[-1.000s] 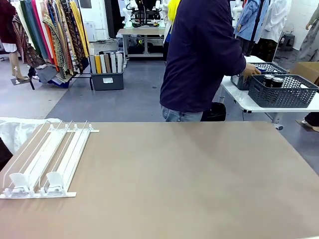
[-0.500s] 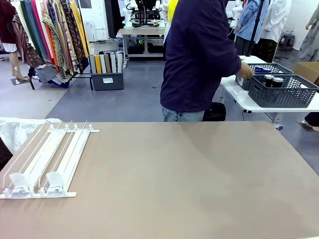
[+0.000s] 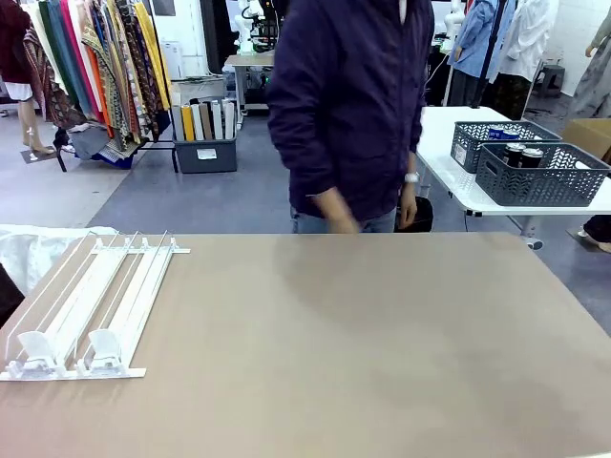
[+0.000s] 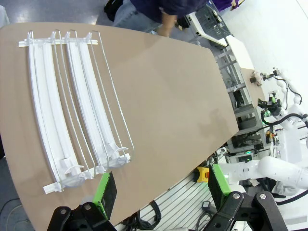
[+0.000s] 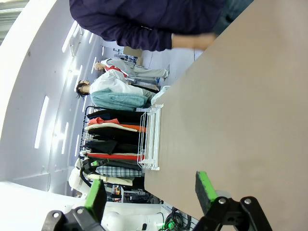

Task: Retrieve and store the cans from the dispenser.
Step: Pick up one can from the Automatic Can Dispenser and place it in the middle of the table.

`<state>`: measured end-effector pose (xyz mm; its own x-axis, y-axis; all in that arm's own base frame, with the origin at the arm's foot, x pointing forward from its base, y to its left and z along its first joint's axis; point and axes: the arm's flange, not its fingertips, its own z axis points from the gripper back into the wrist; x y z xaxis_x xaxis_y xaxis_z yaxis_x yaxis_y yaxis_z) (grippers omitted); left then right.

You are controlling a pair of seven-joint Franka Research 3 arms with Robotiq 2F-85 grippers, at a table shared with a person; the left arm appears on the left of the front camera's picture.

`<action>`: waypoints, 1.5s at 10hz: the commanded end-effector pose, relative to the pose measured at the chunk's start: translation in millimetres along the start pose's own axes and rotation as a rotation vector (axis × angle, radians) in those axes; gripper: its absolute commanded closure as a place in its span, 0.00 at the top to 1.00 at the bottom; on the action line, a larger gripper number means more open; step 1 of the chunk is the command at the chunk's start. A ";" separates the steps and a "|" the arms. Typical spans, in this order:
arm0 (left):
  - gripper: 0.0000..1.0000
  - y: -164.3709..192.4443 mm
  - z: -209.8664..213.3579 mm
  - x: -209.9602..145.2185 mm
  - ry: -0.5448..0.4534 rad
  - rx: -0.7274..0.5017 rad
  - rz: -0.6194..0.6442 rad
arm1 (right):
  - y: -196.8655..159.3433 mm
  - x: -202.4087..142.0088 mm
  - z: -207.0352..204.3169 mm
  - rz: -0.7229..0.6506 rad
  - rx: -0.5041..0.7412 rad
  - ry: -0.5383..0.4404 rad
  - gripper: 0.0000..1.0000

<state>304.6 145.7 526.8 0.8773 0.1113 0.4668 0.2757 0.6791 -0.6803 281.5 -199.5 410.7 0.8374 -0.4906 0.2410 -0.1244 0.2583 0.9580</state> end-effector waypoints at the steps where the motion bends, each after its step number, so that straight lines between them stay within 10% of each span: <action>1: 1.00 -0.5 1.1 -0.4 -0.011 -0.016 0.000 | 3.6 0.2 1.8 -0.002 0.005 0.004 1.00; 15: 1.00 -0.5 1.1 -0.4 -0.011 -0.016 0.000 | 3.6 0.2 1.8 -0.002 0.005 0.004 1.00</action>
<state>304.6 145.7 526.8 0.8773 0.1114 0.4668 0.2757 0.6791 -0.6803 281.5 -199.5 410.7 0.8374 -0.4906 0.2410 -0.1244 0.2583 0.9580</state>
